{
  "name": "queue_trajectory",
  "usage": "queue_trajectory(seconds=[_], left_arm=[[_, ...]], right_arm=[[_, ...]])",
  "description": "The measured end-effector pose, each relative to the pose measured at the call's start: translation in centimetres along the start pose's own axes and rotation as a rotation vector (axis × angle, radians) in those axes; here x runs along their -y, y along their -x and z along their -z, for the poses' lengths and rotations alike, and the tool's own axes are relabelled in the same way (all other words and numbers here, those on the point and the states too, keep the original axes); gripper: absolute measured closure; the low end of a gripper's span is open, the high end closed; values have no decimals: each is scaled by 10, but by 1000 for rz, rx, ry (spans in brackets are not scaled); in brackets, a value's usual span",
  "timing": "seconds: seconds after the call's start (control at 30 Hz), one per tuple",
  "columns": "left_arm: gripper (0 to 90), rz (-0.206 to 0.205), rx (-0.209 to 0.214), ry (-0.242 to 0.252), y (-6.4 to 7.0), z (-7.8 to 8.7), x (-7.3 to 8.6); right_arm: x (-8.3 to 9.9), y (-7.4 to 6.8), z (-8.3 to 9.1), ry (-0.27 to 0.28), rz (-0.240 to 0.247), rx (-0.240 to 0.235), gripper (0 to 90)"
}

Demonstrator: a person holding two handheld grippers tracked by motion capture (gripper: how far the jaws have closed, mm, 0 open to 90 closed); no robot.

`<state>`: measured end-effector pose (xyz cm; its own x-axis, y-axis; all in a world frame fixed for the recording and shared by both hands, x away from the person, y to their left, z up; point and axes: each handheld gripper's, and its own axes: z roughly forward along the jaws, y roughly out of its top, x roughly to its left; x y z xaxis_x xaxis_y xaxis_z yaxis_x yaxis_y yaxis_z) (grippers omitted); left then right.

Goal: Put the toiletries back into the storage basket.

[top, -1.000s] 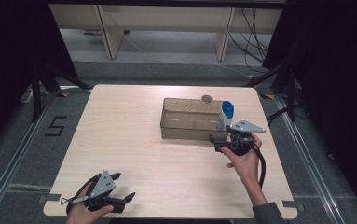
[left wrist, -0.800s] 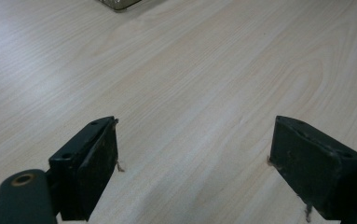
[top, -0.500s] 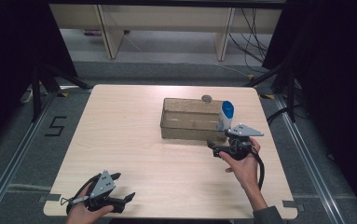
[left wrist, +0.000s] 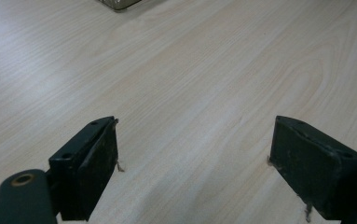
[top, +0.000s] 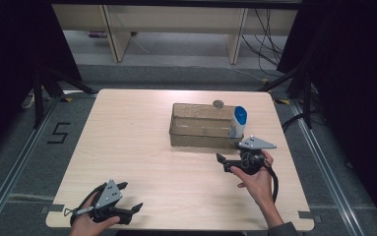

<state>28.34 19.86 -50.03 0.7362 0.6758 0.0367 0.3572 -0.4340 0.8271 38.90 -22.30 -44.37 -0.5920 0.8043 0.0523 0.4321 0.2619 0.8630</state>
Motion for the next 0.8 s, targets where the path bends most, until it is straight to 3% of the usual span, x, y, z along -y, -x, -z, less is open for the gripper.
queue_trajectory(seconds=[0.03, 0.07, 0.13, 0.17, 0.2, 0.23, 0.27, 0.3, 0.4, 0.43, 0.47, 0.53, 0.57, 0.67, 0.77, 0.8], left_arm=[[148, 0, -1, 0, 0, 0, 0], [148, 1, -1, 0, 0, 0, 0], [148, 0, -1, 0, 0, 0, 0], [148, 0, -1, 0, 0, 0, 0], [148, 0, -1, 0, 0, 0, 0], [148, 0, -1, 0, 0, 0, 0], [148, 6, 2, 4, 0, 0, 0], [149, 6, 1, 4, 0, 0, 0], [148, -1, -2, -2, 0, 0, 0], [148, 0, -5, -3, 0, 0, 0], [148, 1, -5, -5, 0, 0, 0], [148, 6, -2, -1, 1, 0, 0], [148, 5, -3, 0, 1, 0, 0], [149, 1, -6, -9, 0, 0, 0], [148, 6, 1, -9, 1, 0, 0], [149, 2, -4, -15, 1, 0, 0]], right_arm=[[1, -3, 0, 3, -34, -9, 169], [1, -1, 1, -3, 4, -2, 169], [2, -2, 1, 4, 2, -1, 170], [3, -6, 2, -4, -42, -16, 169], [3, -6, 2, -4, -42, -16, 169], [4, -5, 2, 8, 4, -13, 170], [5, -7, 4, -7, -15, -16, 170], [5, -6, 3, 3, 13, -10, 171], [7, -9, 4, -2, -13, -28, 172], [8, -9, 4, -5, 15, -28, 171], [9, -12, 4, -3, -9, -36, 172], [11, -12, 4, 0, 20, -27, 172], [12, -14, 5, -15, 0, -36, 172], [15, -17, 3, -2, -1, -46, 178], [15, -18, 4, -4, 29, -45, 179], [15, -19, 4, -7, 14, -62, 179]])
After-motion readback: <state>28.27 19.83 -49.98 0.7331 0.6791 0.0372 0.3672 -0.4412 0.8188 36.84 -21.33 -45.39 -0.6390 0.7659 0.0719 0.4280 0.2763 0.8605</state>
